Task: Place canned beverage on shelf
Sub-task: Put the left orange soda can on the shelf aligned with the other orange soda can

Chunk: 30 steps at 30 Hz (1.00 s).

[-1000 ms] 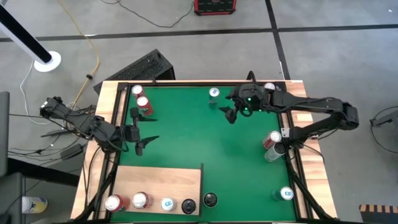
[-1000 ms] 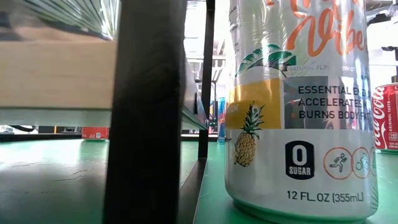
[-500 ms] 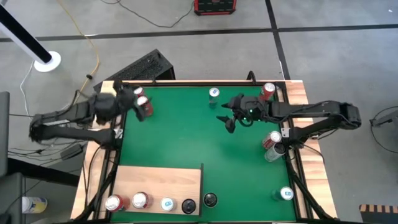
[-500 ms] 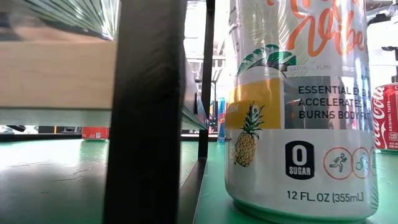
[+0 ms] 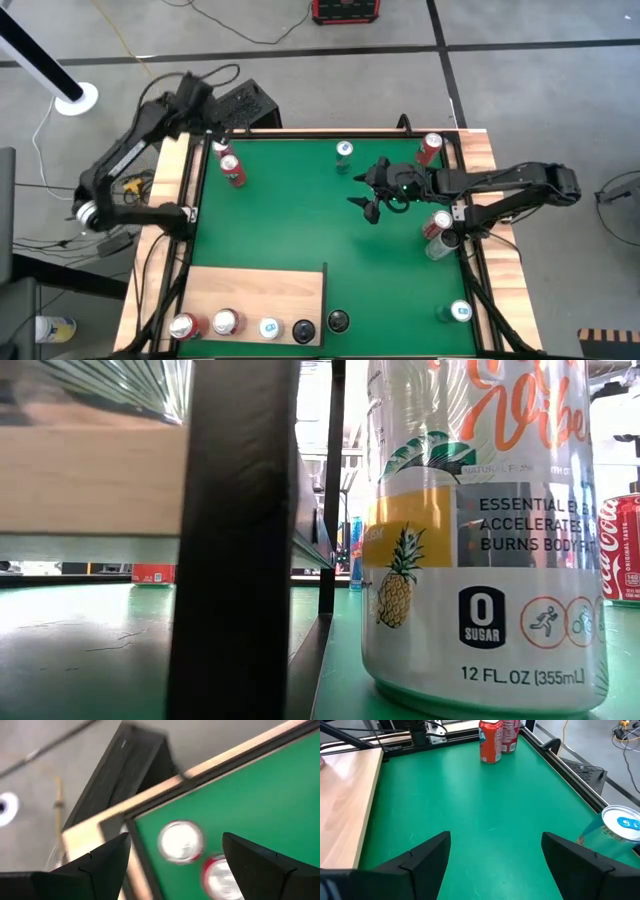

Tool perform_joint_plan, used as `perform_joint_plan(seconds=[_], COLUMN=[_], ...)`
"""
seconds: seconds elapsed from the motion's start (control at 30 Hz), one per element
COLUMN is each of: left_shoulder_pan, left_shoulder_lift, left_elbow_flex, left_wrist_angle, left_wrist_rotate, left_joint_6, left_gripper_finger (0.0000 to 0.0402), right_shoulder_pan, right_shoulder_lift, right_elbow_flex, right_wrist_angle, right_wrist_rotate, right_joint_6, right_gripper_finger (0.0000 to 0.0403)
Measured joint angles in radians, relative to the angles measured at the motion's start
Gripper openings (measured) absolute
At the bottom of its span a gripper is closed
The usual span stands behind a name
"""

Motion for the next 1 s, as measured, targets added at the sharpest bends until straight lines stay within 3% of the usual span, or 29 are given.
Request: perform_joint_plan(seconds=[0.17, 0.47, 0.83, 1.0], left_shoulder_pan=[0.065, 0.091, 0.077, 0.038], left_shoulder_lift=[0.141, 0.318, 0.261, 0.171], left_elbow_flex=[0.085, 0.116, 0.158, 0.144], left_wrist_angle=[-0.05, -0.174, -0.206, -0.25], left_wrist_rotate=[0.11, 0.156, 0.215, 0.433], left_joint_6=[0.015, 0.076, 0.109, 0.247], left_gripper_finger=[0.03, 0.03, 0.03, 0.03], right_shoulder_pan=[0.018, 0.05, 0.048, 0.051], right_shoulder_lift=[0.0, 0.0, 0.0, 0.0], right_elbow_flex=[0.0, 0.001, 0.001, 0.001], right_wrist_angle=[-0.001, -0.008, -0.011, -0.011], right_wrist_rotate=[0.0, 0.0, -0.002, -0.002], right_joint_6=[0.0, 0.002, 0.005, 0.013], right_gripper_finger=[0.0335, 0.0335, 0.0335, 0.0335])
